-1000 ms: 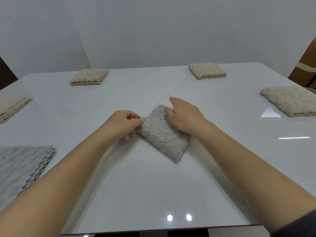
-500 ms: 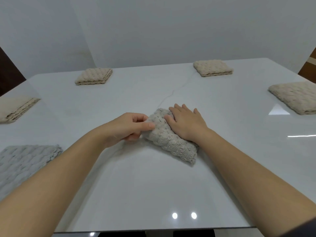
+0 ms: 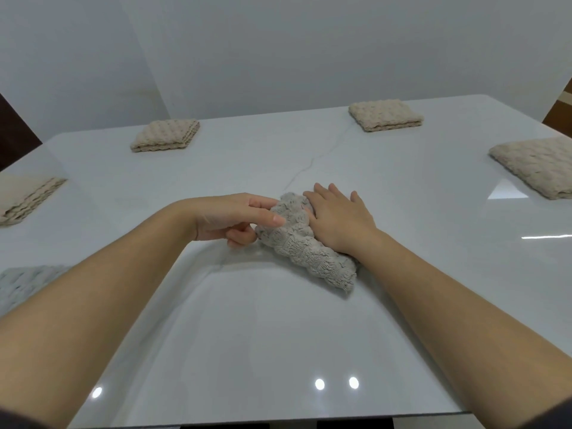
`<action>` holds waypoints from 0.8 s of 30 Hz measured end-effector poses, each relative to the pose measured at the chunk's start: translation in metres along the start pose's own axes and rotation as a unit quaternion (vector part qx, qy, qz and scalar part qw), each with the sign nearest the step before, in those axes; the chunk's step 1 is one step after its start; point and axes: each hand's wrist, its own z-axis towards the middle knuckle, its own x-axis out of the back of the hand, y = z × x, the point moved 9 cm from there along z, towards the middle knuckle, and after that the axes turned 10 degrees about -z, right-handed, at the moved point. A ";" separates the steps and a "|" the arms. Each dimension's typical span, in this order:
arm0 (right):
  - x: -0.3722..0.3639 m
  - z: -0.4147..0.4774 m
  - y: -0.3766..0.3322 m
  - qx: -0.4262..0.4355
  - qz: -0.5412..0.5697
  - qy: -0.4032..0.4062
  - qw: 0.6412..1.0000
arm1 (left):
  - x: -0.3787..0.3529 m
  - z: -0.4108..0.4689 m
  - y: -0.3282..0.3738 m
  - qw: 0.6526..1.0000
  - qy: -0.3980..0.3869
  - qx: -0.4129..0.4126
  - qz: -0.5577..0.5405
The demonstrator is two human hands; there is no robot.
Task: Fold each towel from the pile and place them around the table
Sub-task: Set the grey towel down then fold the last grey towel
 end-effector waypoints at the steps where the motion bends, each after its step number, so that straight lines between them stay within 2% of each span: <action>1: 0.000 0.000 0.000 0.000 0.002 0.001 1.000 | -0.003 0.001 0.000 1.000 -0.007 0.010 0.007; 4: 0.002 -0.001 0.000 -0.003 0.007 0.008 1.000 | -0.008 0.006 0.004 1.000 -0.022 0.001 0.001; 9: 0.000 -0.001 0.000 -0.002 0.006 0.002 1.000 | -0.003 0.006 0.002 0.995 -0.054 -0.024 -0.082; 13: 0.000 -0.001 0.000 -0.003 0.014 -0.001 1.000 | 0.004 0.006 0.001 0.996 -0.035 -0.033 -0.068; 16: 0.000 -0.002 0.000 -0.007 0.016 -0.004 1.000 | 0.004 0.010 -0.004 0.998 -0.009 -0.001 -0.058; 19: 0.000 -0.002 0.000 -0.009 0.016 -0.003 1.000 | -0.001 0.011 -0.006 0.999 -0.015 0.022 -0.035; 24: -0.001 -0.001 0.001 -0.007 0.021 -0.003 1.000 | 0.004 0.005 -0.004 0.997 -0.017 -0.026 -0.066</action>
